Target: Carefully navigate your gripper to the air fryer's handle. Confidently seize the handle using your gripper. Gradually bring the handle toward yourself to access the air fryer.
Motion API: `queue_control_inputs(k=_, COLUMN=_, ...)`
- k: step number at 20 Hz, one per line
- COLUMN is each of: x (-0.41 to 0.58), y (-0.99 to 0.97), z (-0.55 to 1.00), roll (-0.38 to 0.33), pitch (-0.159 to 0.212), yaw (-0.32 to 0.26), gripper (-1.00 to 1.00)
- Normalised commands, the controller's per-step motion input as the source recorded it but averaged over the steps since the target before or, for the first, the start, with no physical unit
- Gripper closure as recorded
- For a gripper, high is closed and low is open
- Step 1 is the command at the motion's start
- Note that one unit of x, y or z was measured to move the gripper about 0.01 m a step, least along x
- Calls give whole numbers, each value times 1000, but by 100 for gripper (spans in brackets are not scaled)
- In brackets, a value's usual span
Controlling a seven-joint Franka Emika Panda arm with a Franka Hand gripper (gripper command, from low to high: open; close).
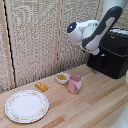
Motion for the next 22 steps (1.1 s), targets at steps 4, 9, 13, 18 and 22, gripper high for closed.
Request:
queue_control_inputs(k=4, x=-91, y=-689, z=-142, roll=-13, pitch=33, yaw=48, gripper=-100)
queue_control_inputs(k=9, x=-6, y=-603, z=-238, roll=0, pitch=61, yaw=79, gripper=-100)
queue_control_inputs(k=13, x=0, y=-562, z=-222, roll=0, pitch=81, yaw=100, gripper=-100)
queue_control_inputs(k=18, x=-10, y=-553, z=-101, roll=0, pitch=43, yaw=118, gripper=-100)
queue_control_inputs(k=22, x=-187, y=-586, z=471, roll=0, pitch=99, yaw=122, gripper=-100)
